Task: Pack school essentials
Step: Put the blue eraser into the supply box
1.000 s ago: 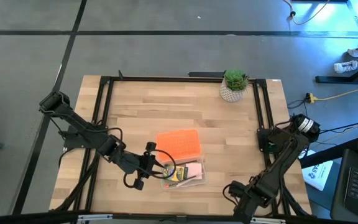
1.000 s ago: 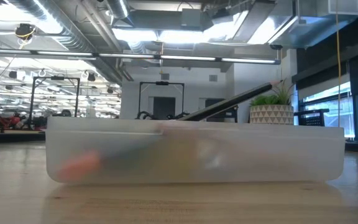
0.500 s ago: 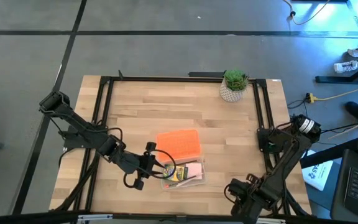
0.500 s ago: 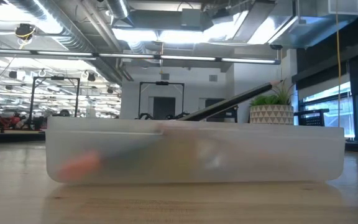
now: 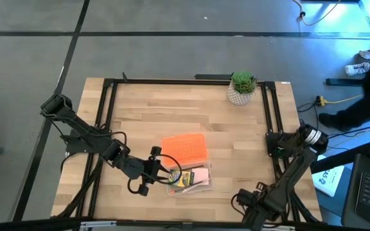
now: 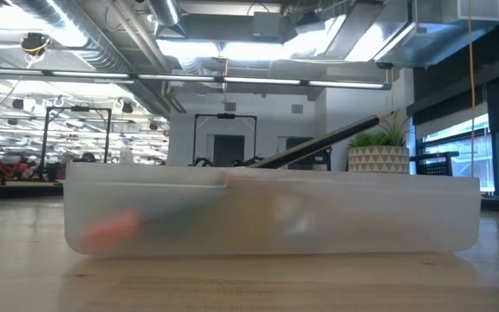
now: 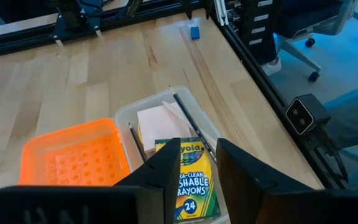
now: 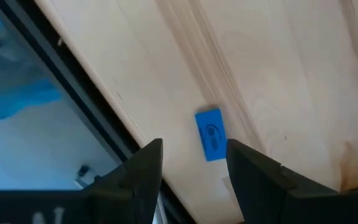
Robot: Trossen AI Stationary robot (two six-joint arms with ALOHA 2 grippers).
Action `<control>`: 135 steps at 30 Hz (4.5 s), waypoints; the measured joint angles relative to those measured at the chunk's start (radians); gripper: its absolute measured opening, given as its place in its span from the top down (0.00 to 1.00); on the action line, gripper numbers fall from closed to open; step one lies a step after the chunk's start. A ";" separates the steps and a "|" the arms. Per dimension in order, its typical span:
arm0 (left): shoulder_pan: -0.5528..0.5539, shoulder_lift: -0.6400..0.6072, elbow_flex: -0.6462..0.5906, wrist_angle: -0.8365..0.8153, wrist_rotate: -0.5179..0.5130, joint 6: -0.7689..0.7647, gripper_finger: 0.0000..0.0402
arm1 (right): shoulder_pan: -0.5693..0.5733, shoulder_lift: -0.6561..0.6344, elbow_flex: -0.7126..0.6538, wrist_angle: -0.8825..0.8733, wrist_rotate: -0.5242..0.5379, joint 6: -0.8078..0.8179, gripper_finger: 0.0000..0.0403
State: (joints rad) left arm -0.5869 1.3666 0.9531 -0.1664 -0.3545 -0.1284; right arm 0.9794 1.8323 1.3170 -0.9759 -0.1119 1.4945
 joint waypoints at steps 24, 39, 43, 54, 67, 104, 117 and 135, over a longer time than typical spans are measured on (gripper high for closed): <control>0.000 0.000 0.000 0.001 0.000 -0.001 0.76 | -0.003 0.057 -0.139 0.163 -0.126 -0.034 0.58; 0.027 0.000 0.000 0.003 0.001 0.000 0.76 | -0.002 0.057 -0.149 0.174 -0.091 -0.037 0.59; 0.026 0.000 0.000 0.003 0.001 0.000 0.76 | -0.003 0.052 -0.196 0.248 -0.102 -0.036 0.59; 0.026 0.000 0.000 0.001 0.008 0.000 0.76 | -0.004 0.052 -0.221 0.265 -0.101 -0.010 0.65; 0.026 0.000 0.000 0.000 0.008 0.000 0.76 | -0.015 0.055 -0.222 0.263 -0.100 0.097 0.78; 0.025 0.000 0.000 -0.005 0.008 0.000 0.76 | -0.230 0.059 -0.080 0.177 -0.083 -0.202 0.79; 0.025 0.000 0.000 -0.005 0.008 0.000 0.76 | -0.371 0.058 0.129 -0.063 0.060 -0.506 0.79; 0.021 0.000 0.000 -0.005 0.008 -0.001 0.76 | -0.598 0.056 0.234 0.048 0.158 -1.027 0.79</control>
State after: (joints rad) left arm -0.5663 1.3666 0.9531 -0.1719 -0.3462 -0.1291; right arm 0.3816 1.8886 1.5511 -0.9274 0.0462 0.4673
